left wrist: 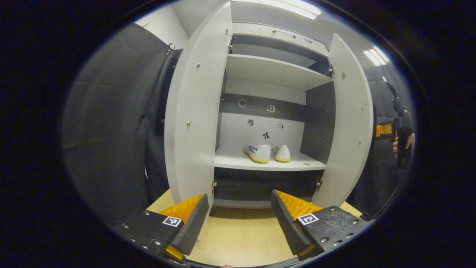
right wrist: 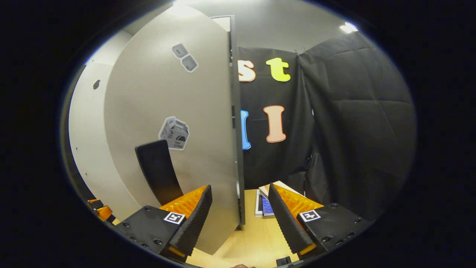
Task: Grab one shoe with the right hand and put it into the shoe cabinet, grab the other shoe with the left hand and put it into the shoe cabinet; then close the right door with the right hand and the left door with the left hand.
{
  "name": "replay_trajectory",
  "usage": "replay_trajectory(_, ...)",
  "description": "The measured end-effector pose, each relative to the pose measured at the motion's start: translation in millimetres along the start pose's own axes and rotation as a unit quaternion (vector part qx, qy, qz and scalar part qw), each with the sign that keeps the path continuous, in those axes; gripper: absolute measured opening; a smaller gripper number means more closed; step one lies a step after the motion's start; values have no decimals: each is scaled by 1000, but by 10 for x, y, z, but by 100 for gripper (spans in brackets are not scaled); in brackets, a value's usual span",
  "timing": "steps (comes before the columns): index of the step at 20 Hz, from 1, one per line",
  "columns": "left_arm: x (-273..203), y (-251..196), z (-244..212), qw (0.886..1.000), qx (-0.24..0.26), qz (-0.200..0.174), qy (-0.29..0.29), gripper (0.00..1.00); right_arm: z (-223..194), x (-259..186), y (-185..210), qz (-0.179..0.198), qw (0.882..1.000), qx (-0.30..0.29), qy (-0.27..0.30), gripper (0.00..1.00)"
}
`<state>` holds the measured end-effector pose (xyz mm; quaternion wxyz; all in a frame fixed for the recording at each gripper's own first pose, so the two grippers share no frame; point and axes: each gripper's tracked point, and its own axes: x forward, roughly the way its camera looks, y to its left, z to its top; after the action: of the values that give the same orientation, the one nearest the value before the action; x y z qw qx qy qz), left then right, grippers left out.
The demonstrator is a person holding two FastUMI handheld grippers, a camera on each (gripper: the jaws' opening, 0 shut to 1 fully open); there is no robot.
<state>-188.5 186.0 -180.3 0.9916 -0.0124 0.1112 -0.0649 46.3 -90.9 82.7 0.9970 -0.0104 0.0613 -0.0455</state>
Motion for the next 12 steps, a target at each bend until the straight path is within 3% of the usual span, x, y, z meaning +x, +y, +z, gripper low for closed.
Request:
replay_trajectory(5,-249,204,-40,1000,-12,9,-3,96,125,126,550,33,999,21,-28,97)
replay_trajectory(6,-307,266,-39,1000,-16,14,-8,99,146,114,633,37,998,22,-37,92)
replay_trajectory(7,-362,333,-34,1000,-19,20,-13,99,141,87,668,37,998,19,-44,98)
replay_trajectory(8,-401,396,-44,999,-23,26,-17,96,113,54,683,36,998,16,-47,92)
replay_trajectory(9,-457,454,-66,999,-29,29,-21,96,65,21,703,36,998,15,-49,98)
replay_trajectory(12,-527,695,-141,997,-48,51,-25,96,15,-71,718,30,998,11,-56,98)
